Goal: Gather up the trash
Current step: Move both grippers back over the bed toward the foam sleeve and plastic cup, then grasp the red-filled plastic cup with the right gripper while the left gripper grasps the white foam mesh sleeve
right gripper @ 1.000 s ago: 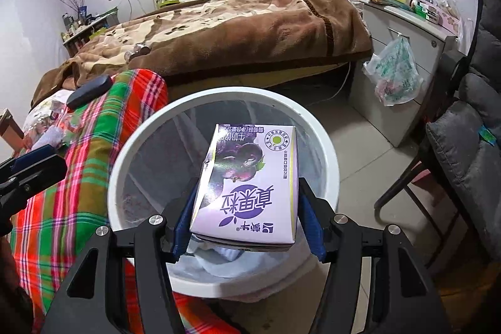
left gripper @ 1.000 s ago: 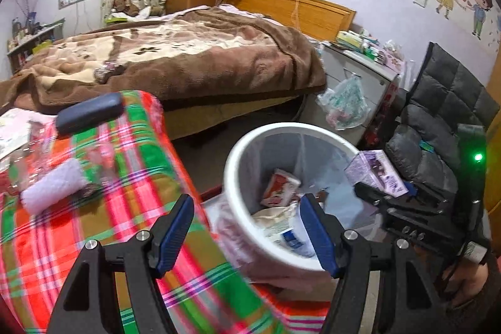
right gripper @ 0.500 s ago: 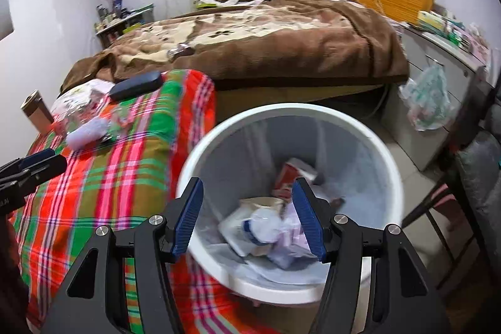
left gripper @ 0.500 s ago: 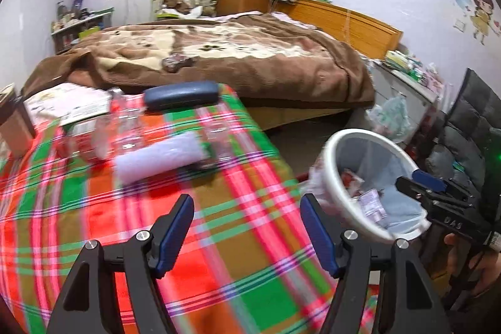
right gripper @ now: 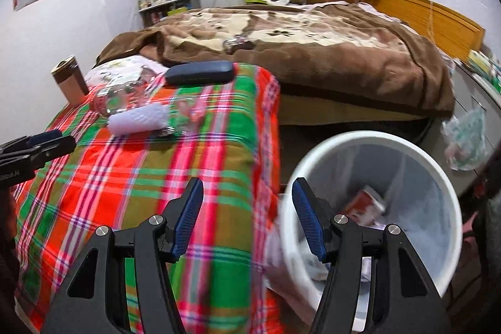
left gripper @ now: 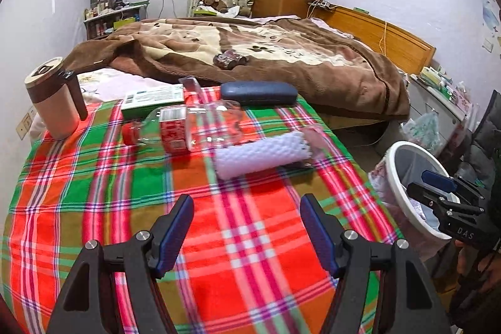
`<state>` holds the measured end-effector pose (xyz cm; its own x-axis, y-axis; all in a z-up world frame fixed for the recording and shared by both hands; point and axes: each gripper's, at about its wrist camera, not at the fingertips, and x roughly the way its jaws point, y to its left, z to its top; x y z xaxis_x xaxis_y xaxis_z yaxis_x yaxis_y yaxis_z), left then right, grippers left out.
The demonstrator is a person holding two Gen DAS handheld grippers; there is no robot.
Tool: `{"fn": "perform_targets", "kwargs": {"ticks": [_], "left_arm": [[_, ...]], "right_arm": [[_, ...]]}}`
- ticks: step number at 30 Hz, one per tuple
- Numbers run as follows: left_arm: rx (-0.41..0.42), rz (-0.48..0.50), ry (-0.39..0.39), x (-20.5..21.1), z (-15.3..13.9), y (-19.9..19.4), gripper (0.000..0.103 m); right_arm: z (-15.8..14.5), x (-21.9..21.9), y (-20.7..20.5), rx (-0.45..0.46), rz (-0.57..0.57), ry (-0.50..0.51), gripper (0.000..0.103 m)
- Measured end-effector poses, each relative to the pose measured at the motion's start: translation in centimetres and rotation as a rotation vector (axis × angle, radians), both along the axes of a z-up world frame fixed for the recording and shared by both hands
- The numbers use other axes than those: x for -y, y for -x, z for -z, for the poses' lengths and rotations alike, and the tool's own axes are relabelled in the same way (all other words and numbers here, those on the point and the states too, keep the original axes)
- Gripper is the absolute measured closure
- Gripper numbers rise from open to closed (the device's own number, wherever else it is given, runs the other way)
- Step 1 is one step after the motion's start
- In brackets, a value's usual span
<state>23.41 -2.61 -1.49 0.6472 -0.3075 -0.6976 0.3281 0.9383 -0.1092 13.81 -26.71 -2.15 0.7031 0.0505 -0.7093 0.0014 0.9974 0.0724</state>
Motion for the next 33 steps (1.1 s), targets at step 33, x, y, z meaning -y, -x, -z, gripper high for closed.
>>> {"fn": "perform_targets", "kwargs": {"ticks": [33], "left_arm": [[-0.021,0.346,-0.117,5.2,3.9,-10.1,0.033]], "right_arm": [[2.0,-3.2,-10.2,-0.078,-0.092,-0.092,0.043]]}}
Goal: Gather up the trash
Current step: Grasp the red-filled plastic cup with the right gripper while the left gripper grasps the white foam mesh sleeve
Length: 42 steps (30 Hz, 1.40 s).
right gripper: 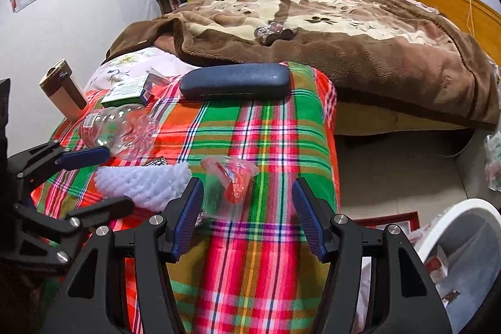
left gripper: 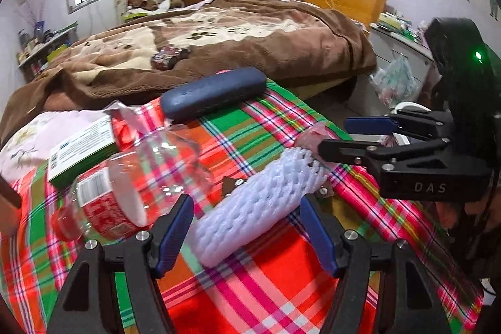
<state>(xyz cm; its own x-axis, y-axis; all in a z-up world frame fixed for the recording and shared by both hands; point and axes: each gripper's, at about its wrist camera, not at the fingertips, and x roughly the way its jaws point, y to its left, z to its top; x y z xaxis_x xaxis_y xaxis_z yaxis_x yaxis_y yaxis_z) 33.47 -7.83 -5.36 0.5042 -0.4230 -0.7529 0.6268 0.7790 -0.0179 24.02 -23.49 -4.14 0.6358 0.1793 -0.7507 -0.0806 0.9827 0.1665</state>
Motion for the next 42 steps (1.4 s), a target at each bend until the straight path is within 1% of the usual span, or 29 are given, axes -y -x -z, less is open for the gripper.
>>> {"fn": "perform_targets", "kwargs": {"ticks": [5,7,9,11,13,18,20,23,24,25,26,34,42], "left_arm": [[-0.003,0.034,-0.036,0.7,0.5,-0.2,0.033],[-0.008,0.048,-0.046,0.9,0.6,-0.4,0.033],[-0.019,0.054,-0.051,1.1,0.8,-0.6,0.033],[-0.027,0.061,-0.053,1.2,1.0,-0.8,0.033],[-0.030,0.071,-0.049,1.3,1.1,-0.8,0.042],[-0.035,0.092,-0.070,1.6,1.2,-0.7,0.056],[-0.037,0.092,-0.078,1.6,1.3,-0.8,0.058],[-0.041,0.085,-0.064,1.3,1.2,-0.7,0.063],[-0.042,0.082,-0.059,1.2,1.2,-0.7,0.064],[-0.044,0.081,-0.056,1.2,1.1,-0.6,0.065],[-0.042,0.077,-0.053,1.1,1.1,-0.6,0.065],[-0.080,0.039,-0.006,-0.4,1.1,-0.1,0.066],[-0.092,-0.008,0.019,-2.1,0.8,2.5,0.067]], "right_arm": [[0.4,0.1,-0.6,-0.027,-0.010,-0.008,0.043],[0.4,0.1,-0.9,-0.029,-0.017,-0.006,0.050],[0.5,0.1,-1.2,-0.035,-0.021,0.000,0.054],[0.8,0.0,-1.4,-0.044,-0.029,-0.008,0.055],[1.0,0.0,-1.7,-0.051,-0.037,-0.013,0.055],[1.1,-0.3,-2.1,-0.057,-0.079,0.008,0.055],[1.2,-0.6,-2.4,-0.057,-0.085,0.037,0.055],[1.3,-0.6,-2.5,-0.054,-0.092,0.045,0.055],[1.4,-0.6,-2.5,-0.050,-0.089,0.045,0.062],[1.4,-0.5,-2.5,-0.048,-0.083,0.043,0.069],[1.4,-0.4,-2.5,-0.047,-0.079,0.040,0.072],[1.4,-0.1,-1.9,-0.036,-0.074,0.000,0.072],[1.1,-0.8,0.0,-0.034,-0.084,-0.002,0.072]]}}
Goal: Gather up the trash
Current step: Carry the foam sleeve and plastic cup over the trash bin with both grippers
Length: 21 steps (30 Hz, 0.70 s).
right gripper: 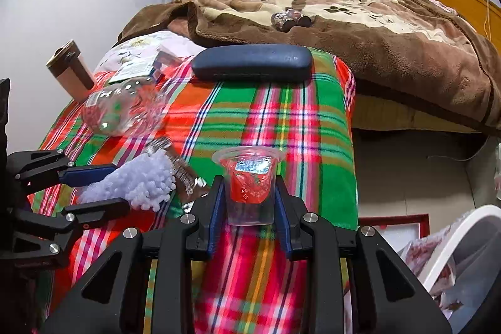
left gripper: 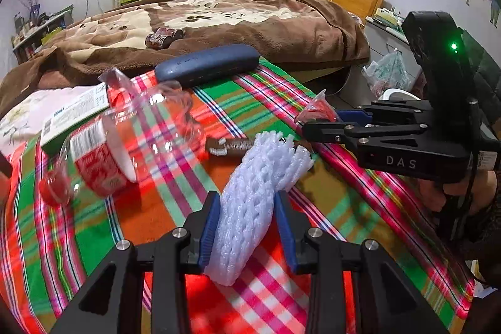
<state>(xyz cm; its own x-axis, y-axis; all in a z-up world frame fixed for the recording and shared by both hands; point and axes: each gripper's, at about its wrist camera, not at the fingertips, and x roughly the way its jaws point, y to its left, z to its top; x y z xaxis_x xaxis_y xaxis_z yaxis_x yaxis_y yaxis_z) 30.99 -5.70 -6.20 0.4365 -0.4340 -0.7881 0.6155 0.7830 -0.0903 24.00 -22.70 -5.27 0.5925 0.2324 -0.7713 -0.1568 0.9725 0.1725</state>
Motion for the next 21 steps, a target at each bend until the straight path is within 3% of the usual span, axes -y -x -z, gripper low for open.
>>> {"fn": "perform_targets", "kwargs": {"ticks": [9,15,21], "left_arm": [[-0.031,-0.081,-0.006,-1.0,0.6,1.5,0.062],[-0.023,-0.085,-0.054,0.1,1.0,1.4,0.057],[-0.010,-0.113,-0.058,0.1,0.3,2.1,0.072]], "right_arm": [[-0.7,0.1,2.2,0.011,0.019,-0.004,0.072],[-1.1,0.3,2.8,0.018,0.029,-0.011,0.072],[-1.2,0.5,3.5,0.020,0.038,-0.024,0.072]]}}
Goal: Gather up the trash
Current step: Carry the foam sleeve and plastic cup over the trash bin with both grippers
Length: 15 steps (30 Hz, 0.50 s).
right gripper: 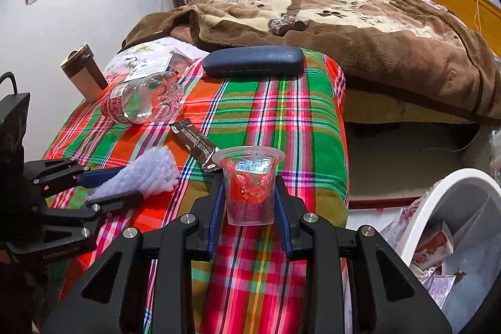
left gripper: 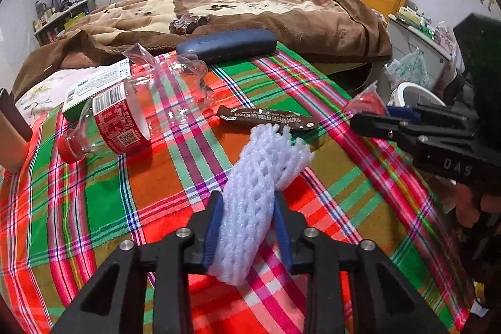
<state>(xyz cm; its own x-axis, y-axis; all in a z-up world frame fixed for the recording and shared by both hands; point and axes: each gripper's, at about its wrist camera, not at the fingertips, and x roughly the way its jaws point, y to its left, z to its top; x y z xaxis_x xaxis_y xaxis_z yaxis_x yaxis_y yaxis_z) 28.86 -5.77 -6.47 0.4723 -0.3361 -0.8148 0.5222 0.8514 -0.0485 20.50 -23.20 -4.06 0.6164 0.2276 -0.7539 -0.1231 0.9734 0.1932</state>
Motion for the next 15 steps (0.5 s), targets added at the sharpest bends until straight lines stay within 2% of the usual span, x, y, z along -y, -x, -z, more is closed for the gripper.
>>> {"fn": "perform_targets", "kwargs": {"ticks": [9,15], "left_arm": [[0.002,-0.028,0.073,0.0,-1.6,2.6,0.074],[0.035,-0.022,0.104,1.6,-3.7,5.0,0.074]], "right_arm": [[-1.1,0.7,2.1,0.032,0.017,-0.028,0.072],[-2.2,2.1,4.4,0.056,0.055,-0.030,0.072]]}}
